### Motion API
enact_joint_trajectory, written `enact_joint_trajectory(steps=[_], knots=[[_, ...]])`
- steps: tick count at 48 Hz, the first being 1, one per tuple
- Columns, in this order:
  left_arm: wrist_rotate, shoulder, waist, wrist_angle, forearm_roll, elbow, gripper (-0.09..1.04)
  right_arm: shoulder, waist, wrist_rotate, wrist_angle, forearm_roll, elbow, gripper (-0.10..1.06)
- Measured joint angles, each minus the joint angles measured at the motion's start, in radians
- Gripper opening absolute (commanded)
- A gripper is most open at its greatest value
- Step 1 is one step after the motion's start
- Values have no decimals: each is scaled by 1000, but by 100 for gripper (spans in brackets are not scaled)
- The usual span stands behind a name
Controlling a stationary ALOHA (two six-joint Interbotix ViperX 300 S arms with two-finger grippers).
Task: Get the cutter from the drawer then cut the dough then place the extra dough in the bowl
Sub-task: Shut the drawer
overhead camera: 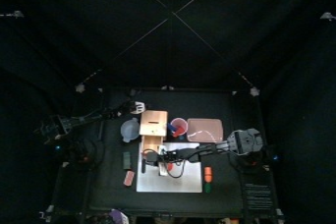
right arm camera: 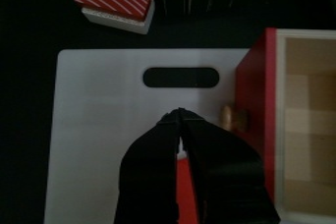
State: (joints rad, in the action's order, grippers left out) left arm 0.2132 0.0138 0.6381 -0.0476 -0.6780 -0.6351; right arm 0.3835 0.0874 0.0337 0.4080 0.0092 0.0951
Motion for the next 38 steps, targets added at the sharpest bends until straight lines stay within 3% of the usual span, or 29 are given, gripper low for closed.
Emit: enact_joint_trajectory(steps=[7, 17, 34, 38], knots=[[-2, -28, 2, -31, 0, 23, 38, 8, -11, -2, 17, -11, -15, 40], [-2, -32, 2, -97, 0, 25, 38, 8, -66, 2, 54, -25, -15, 40], [-2, -49, 8, -101, 0, 28, 38, 8, -100, 3, 89, -81, -26, 40], [-2, -51, 8, -98, 0, 28, 38, 8, -124, 2, 92, -89, -34, 40]])
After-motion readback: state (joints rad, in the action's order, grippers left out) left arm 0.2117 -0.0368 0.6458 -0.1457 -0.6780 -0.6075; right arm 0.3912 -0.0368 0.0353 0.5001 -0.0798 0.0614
